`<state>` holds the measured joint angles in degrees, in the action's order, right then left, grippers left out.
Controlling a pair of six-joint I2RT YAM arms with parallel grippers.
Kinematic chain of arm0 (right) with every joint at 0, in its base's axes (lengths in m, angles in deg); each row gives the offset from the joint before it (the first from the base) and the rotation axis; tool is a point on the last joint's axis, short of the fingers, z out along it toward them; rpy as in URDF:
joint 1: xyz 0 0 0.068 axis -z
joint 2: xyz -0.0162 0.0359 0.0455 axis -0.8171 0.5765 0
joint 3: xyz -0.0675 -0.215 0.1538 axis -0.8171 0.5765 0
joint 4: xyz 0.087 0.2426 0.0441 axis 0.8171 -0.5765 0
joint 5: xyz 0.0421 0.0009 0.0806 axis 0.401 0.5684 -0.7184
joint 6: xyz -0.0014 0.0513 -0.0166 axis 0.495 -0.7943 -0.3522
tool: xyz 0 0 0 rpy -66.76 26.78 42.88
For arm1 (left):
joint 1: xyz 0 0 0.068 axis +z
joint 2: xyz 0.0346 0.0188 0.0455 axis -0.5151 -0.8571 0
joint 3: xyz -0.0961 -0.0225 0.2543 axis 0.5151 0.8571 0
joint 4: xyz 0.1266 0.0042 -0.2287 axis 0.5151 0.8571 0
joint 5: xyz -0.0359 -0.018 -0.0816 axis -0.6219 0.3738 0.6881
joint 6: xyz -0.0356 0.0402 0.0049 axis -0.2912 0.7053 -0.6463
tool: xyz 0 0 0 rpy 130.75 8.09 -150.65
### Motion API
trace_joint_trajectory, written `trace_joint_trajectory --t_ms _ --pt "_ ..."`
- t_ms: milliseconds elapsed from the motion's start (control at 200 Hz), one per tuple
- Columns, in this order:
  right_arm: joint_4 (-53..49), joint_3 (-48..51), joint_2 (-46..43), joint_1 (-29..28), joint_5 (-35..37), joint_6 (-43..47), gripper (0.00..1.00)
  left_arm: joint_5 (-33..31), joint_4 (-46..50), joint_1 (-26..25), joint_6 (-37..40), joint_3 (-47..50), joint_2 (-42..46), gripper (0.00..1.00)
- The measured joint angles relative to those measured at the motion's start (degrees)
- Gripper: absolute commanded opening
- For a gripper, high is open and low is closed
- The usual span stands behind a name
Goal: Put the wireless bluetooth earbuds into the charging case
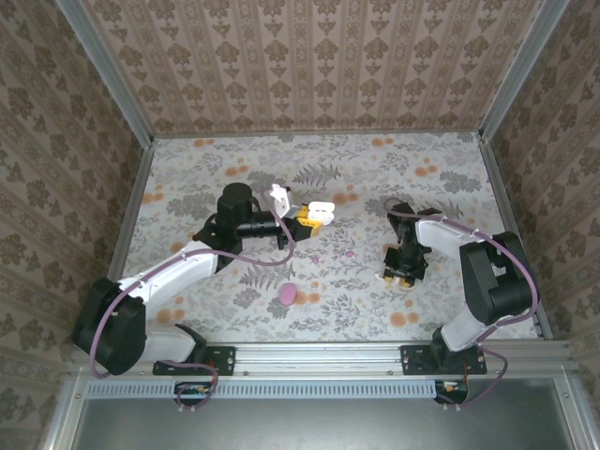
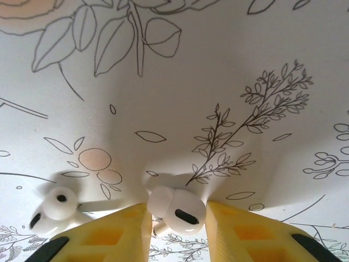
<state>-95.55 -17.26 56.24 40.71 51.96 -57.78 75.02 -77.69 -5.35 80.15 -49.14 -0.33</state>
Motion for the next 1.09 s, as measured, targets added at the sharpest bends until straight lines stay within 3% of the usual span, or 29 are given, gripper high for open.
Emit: trace_joint_trajectory --t_ms 455,715,920,1095 --pt "-0.02 -0.26 0.35 -0.02 0.76 1.92 0.36 0.17 0.63 0.00 0.00 -0.50 0.00 0.07" --pt "1.09 -1.16 0.50 -0.07 1.92 3.23 0.28 0.20 0.74 0.00 0.00 -0.61 -0.04 0.07" --pt "1.27 -1.31 1.09 -0.07 1.79 3.45 0.31 0.39 0.79 0.00 0.00 -0.76 -0.15 0.07" --pt "1.11 -1.38 1.25 -0.07 1.68 3.48 0.26 0.39 0.96 0.00 0.00 -0.79 -0.15 0.07"
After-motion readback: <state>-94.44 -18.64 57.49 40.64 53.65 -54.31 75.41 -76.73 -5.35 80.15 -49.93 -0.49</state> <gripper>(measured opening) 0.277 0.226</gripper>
